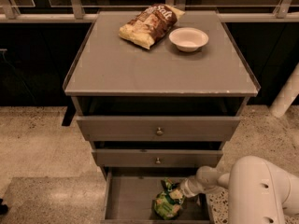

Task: Pick green rice chip bag from bottom drawer and place on counter

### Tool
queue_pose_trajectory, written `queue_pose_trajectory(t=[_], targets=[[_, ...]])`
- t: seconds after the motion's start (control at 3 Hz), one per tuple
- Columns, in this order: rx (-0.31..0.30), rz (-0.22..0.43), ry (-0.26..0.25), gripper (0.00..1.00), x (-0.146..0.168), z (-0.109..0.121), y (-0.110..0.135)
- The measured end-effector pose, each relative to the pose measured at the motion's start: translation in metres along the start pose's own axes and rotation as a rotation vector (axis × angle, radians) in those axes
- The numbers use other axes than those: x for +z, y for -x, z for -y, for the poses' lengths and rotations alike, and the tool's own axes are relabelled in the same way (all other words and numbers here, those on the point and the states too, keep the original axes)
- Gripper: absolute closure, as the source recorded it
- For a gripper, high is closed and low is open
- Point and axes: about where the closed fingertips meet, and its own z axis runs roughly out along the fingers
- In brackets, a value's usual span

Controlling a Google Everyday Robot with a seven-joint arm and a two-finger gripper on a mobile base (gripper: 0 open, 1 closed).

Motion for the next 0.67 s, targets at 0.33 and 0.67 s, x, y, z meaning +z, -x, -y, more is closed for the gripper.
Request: queue_pose_trajectory(t=[0.33, 0.67], targets=[[-0.011, -0.008, 0.007, 1.00, -0.004, -0.009, 0.002], [-0.011, 0.042, -0.026, 1.00, -0.022, -0.025, -0.001]])
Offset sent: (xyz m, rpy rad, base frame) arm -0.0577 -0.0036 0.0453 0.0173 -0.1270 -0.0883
